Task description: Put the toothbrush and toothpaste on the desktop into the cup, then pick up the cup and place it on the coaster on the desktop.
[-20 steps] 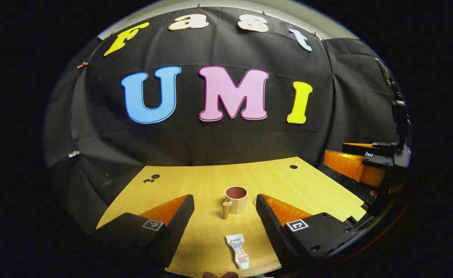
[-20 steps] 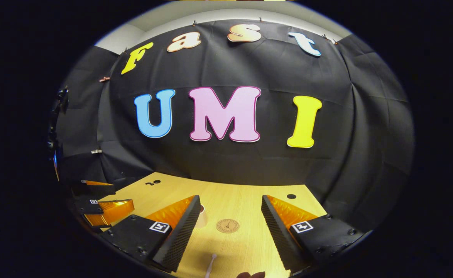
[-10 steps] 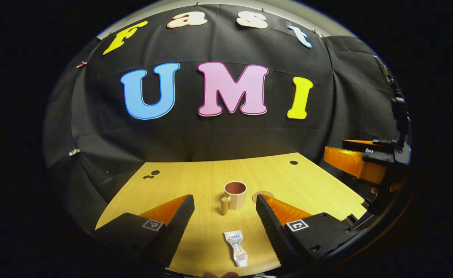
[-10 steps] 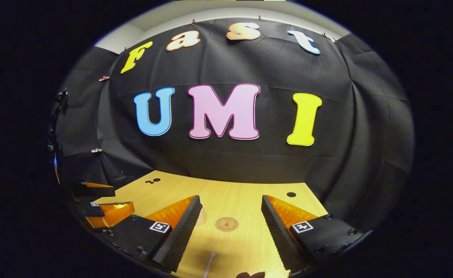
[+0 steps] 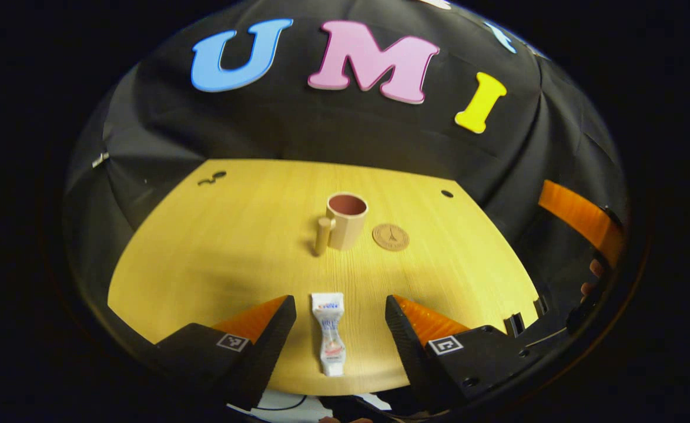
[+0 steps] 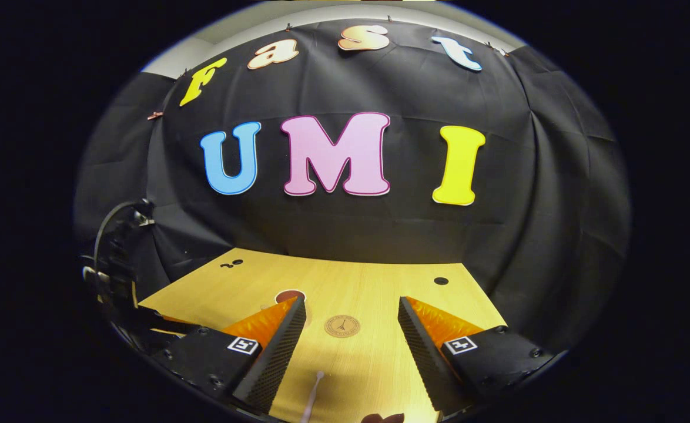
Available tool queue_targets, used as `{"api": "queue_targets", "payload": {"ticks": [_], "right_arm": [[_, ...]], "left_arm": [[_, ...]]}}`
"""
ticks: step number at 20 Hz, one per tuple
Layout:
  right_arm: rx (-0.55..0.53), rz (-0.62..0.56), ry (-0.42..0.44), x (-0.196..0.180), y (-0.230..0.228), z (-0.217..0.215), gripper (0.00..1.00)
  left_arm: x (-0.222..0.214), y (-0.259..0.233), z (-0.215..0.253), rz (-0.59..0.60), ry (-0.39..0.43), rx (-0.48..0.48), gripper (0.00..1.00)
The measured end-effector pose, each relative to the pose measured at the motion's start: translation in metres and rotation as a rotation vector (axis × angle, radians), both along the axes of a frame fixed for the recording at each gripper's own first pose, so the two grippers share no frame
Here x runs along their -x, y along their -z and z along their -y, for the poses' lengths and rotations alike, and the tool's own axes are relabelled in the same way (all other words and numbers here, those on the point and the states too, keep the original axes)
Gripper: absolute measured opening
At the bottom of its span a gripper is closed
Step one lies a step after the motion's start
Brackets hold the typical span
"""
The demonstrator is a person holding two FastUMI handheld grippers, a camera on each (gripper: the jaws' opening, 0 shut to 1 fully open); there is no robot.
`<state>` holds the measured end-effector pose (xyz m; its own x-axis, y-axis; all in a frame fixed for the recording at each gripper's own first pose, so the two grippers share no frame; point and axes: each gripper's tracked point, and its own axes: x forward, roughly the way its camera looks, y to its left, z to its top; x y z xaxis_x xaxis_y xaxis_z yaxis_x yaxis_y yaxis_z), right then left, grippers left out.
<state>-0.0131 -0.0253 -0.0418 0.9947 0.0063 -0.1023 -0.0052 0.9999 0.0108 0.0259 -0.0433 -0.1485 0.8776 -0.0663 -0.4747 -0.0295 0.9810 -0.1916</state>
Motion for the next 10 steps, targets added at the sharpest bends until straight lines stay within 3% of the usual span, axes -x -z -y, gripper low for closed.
{"api": "queue_targets", "payload": {"ticks": [1,3,10], "right_arm": [[0.001,-0.005,0.002,0.001,0.002,0.004,0.97],[0.006,-0.016,0.002,0.002,0.005,0.010,0.97],[0.001,-0.054,-0.007,0.000,0.017,0.030,0.97]], "left_arm": [[-0.003,0.013,0.003,-0.043,0.005,0.009,0.94],[-0.012,0.036,0.003,-0.125,-0.003,0.008,0.93],[-0.036,0.091,0.000,-0.302,-0.041,-0.046,0.77]]}}
